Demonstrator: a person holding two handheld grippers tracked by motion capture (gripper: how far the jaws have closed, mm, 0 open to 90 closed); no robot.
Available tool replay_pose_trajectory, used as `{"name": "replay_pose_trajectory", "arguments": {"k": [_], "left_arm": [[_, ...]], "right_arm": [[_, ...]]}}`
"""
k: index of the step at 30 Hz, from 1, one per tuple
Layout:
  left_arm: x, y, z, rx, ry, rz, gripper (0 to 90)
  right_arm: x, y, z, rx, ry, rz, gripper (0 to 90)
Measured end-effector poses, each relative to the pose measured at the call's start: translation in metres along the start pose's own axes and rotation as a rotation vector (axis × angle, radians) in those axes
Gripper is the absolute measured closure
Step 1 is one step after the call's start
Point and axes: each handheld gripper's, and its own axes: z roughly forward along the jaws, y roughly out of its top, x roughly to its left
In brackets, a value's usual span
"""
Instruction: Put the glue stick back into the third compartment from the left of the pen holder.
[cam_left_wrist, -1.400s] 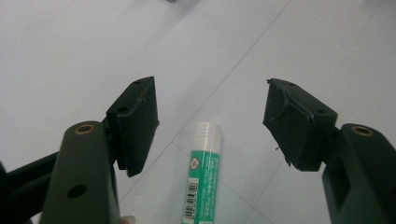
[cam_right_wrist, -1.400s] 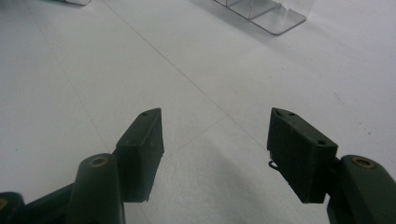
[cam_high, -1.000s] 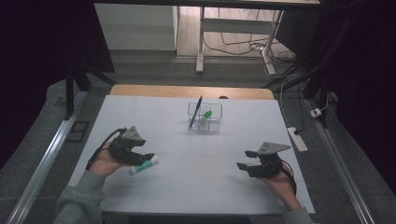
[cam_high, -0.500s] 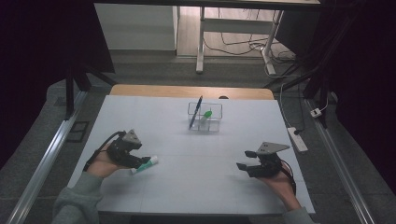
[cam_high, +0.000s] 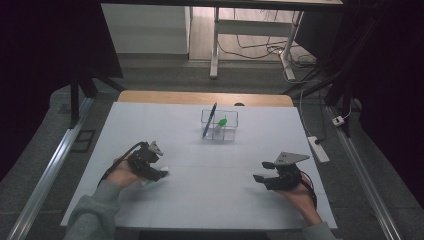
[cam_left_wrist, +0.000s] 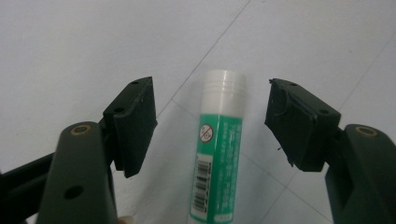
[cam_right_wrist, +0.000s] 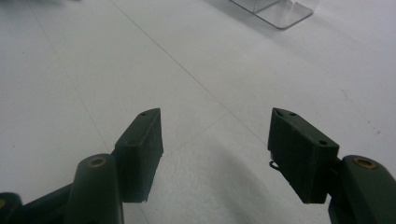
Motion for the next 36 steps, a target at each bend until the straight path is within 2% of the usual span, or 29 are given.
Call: {"name": "replay_pose_trajectory", "arguments": {"k": [10, 18, 23, 27, 36], "left_arm": [[-0.003, 0.011, 0.015, 0.073, -0.02, 0.018, 35.4], [-0.002, 0.01, 0.017, 0.103, -0.035, 0.025, 49.9], [-0.001, 0.009, 0.02, 0.13, -0.035, 0.029, 55.5], [-0.001, 0.009, 0.019, 0.131, -0.048, 0.03, 62.1], [-0.001, 0.009, 0.019, 0.127, -0.049, 0.043, 64.3]], "right_arm": [[-0.002, 0.0, -0.002, -0.015, -0.005, 0.005, 35.0], [-0.002, 0.0, -0.003, -0.012, -0.01, 0.005, 35.0], [-0.002, 0.0, -0.003, -0.01, -0.011, 0.006, 35.0], [-0.002, 0.0, -0.003, -0.009, -0.014, 0.006, 35.0], [-0.001, 0.0, -0.002, -0.006, -0.012, 0.003, 35.0]]}}
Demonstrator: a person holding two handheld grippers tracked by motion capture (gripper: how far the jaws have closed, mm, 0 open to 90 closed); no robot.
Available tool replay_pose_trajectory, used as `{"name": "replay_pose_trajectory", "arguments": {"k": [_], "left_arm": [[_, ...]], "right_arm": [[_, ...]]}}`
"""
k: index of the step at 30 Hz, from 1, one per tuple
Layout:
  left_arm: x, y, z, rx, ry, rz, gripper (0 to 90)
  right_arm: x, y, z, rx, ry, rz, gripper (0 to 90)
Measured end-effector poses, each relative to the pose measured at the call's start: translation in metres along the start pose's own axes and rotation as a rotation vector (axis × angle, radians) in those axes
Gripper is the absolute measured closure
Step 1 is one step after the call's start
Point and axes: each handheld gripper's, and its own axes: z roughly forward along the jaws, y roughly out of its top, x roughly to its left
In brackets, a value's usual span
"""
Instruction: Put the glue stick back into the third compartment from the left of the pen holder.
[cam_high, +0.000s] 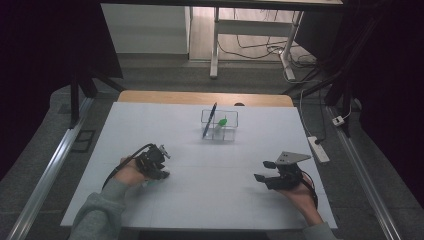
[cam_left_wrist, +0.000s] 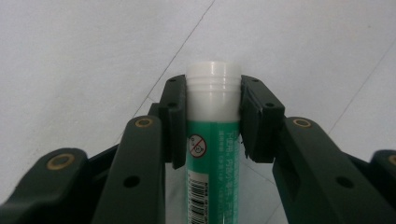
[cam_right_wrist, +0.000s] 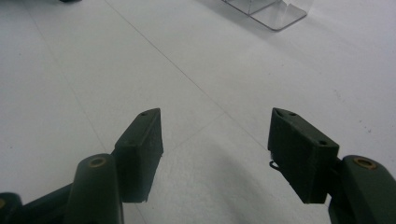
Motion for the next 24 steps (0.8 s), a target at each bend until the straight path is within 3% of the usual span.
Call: {"name": "replay_pose_trajectory", "arguments": {"k": [5, 24], "left_arm": [[-0.001, 0.0, -0.002, -0.018, -0.002, 0.004, 64.4], [0.002, -0.004, -0.027, -0.206, -0.011, -0.036, 64.4]], "right_arm": [[-0.001, -0.001, -0.001, -0.003, 0.001, 0.001, 35.0], [0.0, -0.001, -0.001, 0.003, 0.0, 0.001, 35.0]]}}
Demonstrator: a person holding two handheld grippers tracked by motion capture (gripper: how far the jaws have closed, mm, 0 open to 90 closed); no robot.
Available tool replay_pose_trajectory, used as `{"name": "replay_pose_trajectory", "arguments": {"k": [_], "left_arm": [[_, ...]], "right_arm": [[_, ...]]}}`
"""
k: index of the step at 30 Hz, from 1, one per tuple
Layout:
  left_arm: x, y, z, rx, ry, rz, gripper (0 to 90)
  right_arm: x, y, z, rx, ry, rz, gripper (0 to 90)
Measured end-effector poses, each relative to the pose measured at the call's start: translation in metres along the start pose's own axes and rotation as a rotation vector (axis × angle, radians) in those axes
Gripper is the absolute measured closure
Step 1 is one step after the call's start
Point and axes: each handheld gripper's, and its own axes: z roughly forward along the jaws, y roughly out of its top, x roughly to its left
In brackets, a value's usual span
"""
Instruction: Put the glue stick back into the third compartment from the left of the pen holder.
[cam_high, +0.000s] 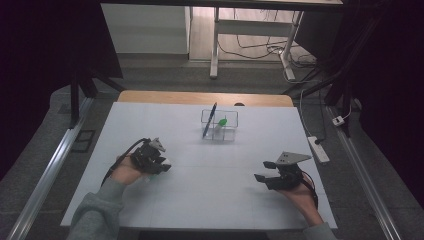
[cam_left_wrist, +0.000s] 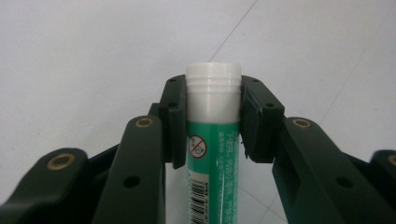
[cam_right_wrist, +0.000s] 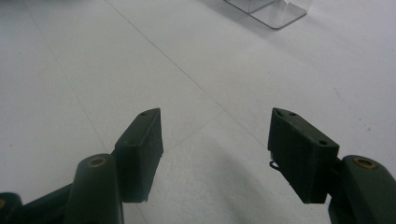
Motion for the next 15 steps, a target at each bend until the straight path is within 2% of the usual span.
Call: {"name": "replay_pose_trajectory", "arguments": {"k": [7, 15], "left_arm": [[0.0, 0.001, -0.005, -0.043, 0.0, -0.004, 64.4], [0.0, 0.001, -0.013, -0.115, -0.006, -0.013, 64.3]], "right_arm": [[0.0, 0.0, 0.0, 0.0, 0.0, 0.0, 35.0], [0.0, 0.0, 0.0, -0.001, 0.002, 0.001, 35.0]]}}
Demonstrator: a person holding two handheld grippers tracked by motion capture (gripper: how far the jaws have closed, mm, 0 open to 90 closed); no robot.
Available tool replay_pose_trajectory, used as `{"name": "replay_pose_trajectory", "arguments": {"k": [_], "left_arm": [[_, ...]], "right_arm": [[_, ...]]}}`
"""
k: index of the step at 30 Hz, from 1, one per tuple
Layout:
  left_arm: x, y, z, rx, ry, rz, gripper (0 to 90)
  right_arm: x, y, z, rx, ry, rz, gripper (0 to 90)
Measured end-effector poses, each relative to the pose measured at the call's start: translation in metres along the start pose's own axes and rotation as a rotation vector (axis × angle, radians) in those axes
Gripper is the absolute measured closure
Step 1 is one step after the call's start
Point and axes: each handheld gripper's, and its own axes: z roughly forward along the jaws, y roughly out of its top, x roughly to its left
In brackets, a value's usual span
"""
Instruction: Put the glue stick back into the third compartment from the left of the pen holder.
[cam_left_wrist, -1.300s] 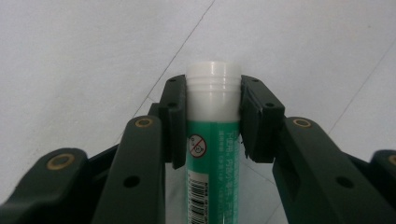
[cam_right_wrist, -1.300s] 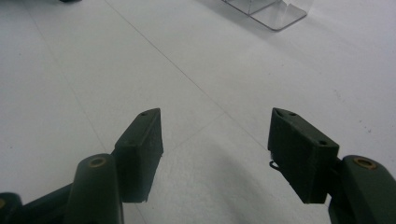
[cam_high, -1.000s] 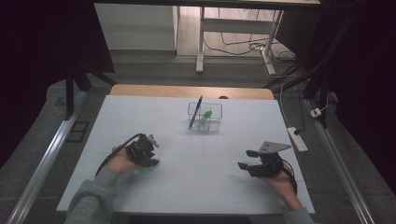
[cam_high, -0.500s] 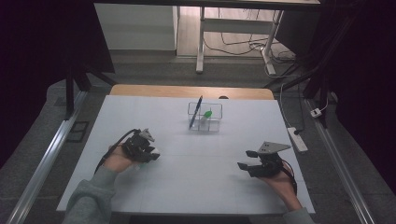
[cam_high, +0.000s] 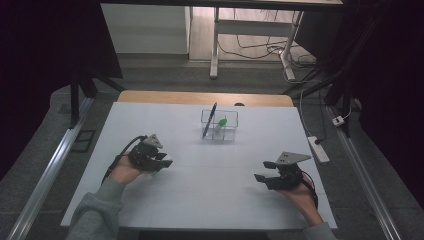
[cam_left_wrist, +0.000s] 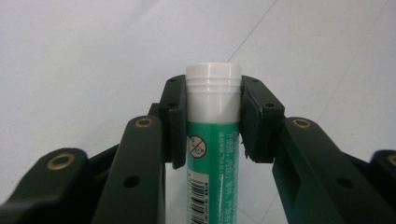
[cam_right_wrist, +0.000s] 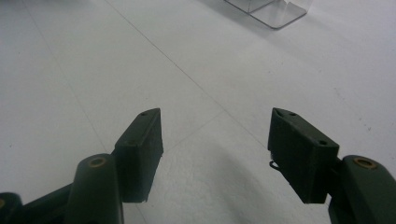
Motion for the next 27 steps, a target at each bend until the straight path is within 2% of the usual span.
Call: {"name": "replay_pose_trajectory", "arguments": {"k": [20, 27], "left_arm": [[0.001, 0.002, -0.014, -0.168, -0.002, -0.04, 64.3], [-0.002, 0.006, -0.016, -0.214, -0.002, -0.036, 64.3]], "right_arm": [[0.0, 0.0, -0.001, 0.001, -0.009, 0.0, 35.0], [0.0, 0.0, -0.001, -0.002, -0.007, 0.002, 35.0]]}}
